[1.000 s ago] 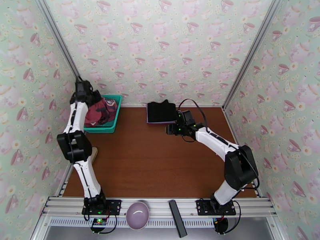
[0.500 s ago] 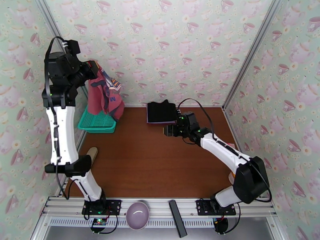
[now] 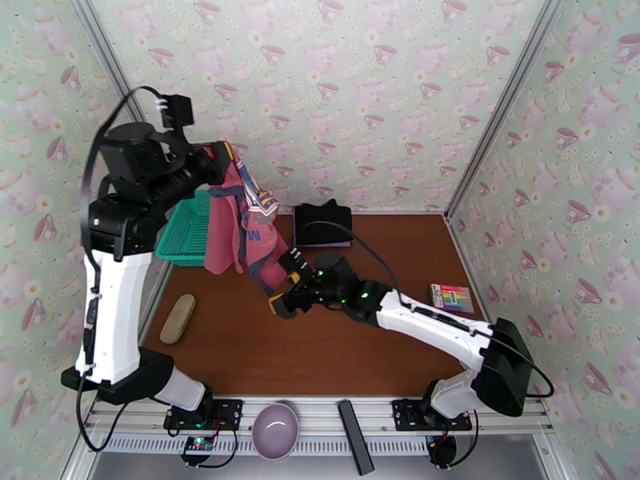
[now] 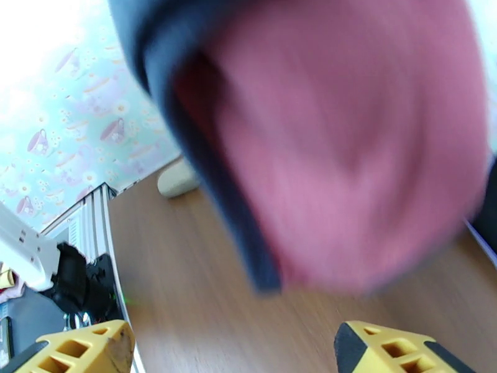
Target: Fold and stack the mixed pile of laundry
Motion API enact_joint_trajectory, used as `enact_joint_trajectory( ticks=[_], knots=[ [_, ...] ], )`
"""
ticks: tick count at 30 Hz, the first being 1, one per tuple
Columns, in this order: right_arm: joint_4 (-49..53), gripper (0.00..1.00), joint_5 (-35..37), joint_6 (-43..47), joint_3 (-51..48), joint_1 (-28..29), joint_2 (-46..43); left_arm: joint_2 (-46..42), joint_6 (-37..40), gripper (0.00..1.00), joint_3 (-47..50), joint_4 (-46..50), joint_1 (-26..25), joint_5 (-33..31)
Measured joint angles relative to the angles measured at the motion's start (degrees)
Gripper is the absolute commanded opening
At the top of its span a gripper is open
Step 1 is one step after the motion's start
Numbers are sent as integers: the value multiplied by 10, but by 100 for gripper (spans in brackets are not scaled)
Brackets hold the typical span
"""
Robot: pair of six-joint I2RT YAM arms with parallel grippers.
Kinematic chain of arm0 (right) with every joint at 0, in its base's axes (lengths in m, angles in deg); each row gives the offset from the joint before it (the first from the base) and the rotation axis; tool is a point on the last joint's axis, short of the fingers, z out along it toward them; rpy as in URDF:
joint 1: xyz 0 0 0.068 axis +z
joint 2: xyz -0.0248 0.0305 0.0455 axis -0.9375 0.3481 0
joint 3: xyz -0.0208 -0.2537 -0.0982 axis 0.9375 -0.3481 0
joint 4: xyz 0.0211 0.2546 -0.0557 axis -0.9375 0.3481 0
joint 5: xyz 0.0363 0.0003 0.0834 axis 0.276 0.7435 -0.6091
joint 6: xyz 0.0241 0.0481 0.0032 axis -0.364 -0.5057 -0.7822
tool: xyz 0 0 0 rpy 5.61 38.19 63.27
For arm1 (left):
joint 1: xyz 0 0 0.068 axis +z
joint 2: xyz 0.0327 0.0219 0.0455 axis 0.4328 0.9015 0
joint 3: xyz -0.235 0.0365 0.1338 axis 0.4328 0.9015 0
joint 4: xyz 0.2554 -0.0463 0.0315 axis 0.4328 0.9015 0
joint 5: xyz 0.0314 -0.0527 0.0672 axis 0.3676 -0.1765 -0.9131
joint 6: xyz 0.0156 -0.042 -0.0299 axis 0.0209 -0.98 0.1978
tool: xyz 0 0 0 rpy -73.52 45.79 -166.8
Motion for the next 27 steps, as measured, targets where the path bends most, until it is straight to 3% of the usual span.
enact_joint_trajectory(
  ticks=[6, 11, 17, 22, 27],
  knots=[
    [-69, 94, 83, -11, 45, 52, 71, -18, 0, 0, 51, 4, -56, -67],
    [-70, 80, 196, -33, 116, 65, 105, -59, 0, 0, 92, -1, -74, -92],
    [-59, 82, 324, -37, 163, 55, 115, -103, 2, 0, 101, -5, -78, -105],
    [-51, 85, 370, -36, 165, 43, 115, -129, 7, 0, 101, -5, -78, -116],
    [-42, 77, 380, -34, 158, 23, 110, -136, 7, 0, 114, -5, -78, -116]
  ],
)
